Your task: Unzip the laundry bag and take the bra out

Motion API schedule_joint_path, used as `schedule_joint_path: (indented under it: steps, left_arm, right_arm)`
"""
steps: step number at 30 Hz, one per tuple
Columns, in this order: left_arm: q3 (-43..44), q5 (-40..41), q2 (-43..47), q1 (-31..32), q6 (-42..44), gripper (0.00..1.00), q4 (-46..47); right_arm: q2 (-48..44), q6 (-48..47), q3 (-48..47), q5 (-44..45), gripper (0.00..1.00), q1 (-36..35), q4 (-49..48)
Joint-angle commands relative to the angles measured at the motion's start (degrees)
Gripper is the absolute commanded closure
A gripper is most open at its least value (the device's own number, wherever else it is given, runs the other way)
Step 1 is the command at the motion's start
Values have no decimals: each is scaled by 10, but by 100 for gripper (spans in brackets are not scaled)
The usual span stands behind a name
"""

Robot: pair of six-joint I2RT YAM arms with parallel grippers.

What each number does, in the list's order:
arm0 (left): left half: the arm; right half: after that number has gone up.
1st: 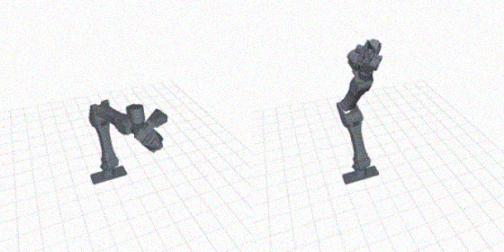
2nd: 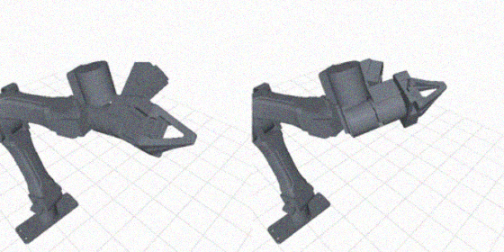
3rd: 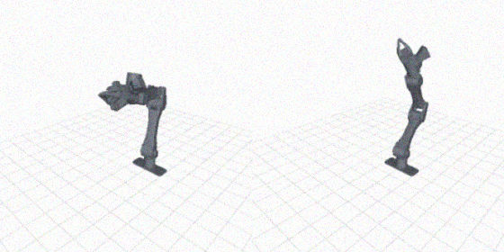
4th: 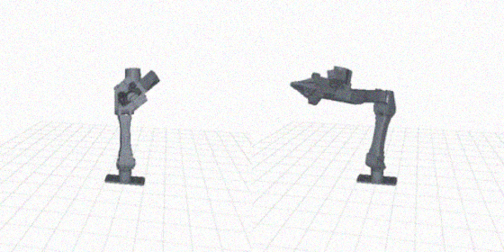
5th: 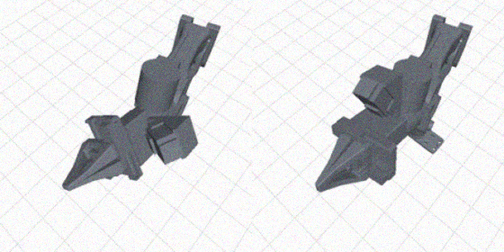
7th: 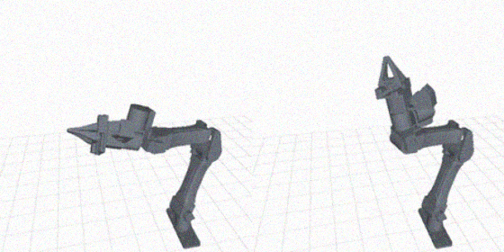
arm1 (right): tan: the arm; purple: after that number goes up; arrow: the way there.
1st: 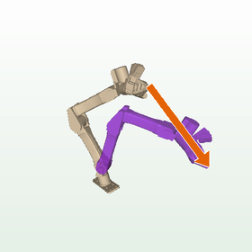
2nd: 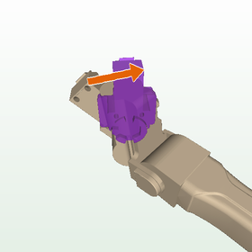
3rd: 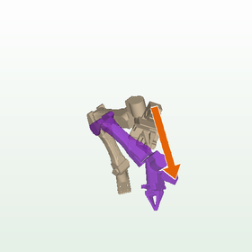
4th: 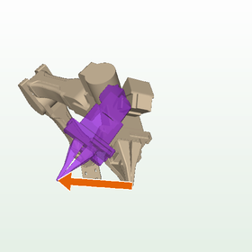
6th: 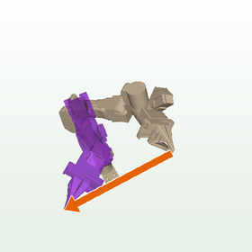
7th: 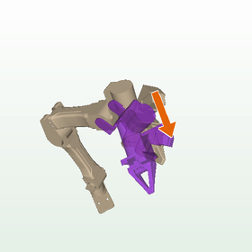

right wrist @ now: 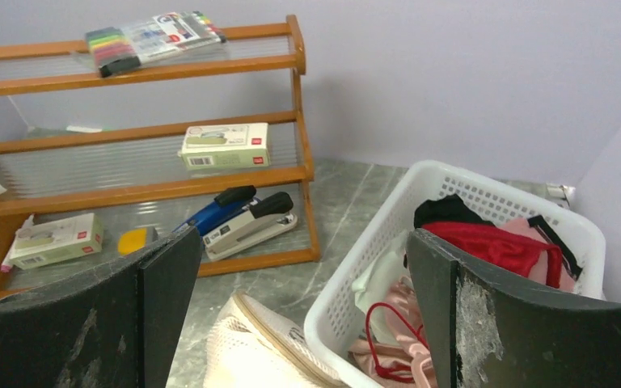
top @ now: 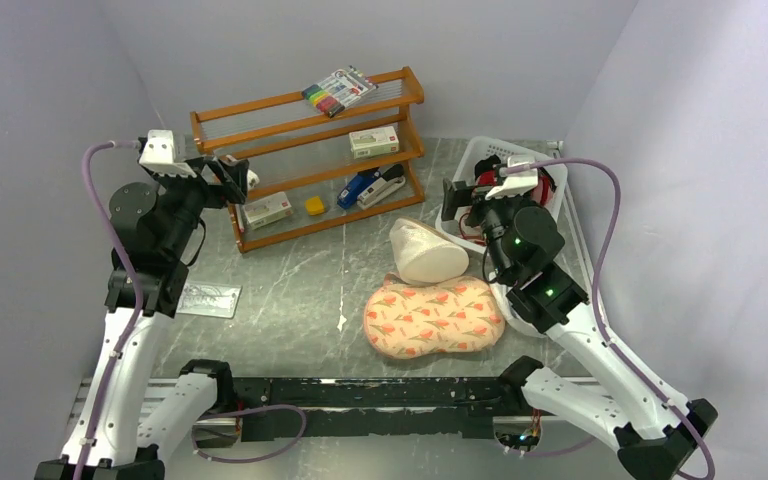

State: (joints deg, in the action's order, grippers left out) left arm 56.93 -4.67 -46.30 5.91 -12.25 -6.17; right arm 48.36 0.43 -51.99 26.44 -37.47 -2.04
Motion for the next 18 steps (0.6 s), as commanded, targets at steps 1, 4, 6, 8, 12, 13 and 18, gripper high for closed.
schedule_joint_path:
  steps: [1, 4, 6, 8, 12, 13, 18]
  left_arm:
    - [3, -34, -10, -9, -39, 5, 27]
    - [-2, -56, -21, -12, -62, 5, 40]
    - [-4, -76, -30, -12, -78, 6, 48]
    - [-7, -102, -43, -11, -96, 5, 55]
    - [-16, -172, -86, -5, -142, 5, 76]
    - [-19, -190, -98, 0, -151, 5, 81]
    - [-32, -245, -182, 67, -163, 5, 71]
  right_arm:
    - [-4, 33, -15, 14, 0, 24, 42]
    - [-6, 49, -16, 17, 0, 40, 59]
    - [-6, 59, -18, 15, 0, 50, 71]
    - [-6, 71, -20, 12, 0, 61, 82]
    - [-4, 85, -17, -7, 0, 78, 101]
    - [-4, 88, -18, -15, 0, 82, 106]
    - [-3, 88, -21, -79, 0, 95, 123]
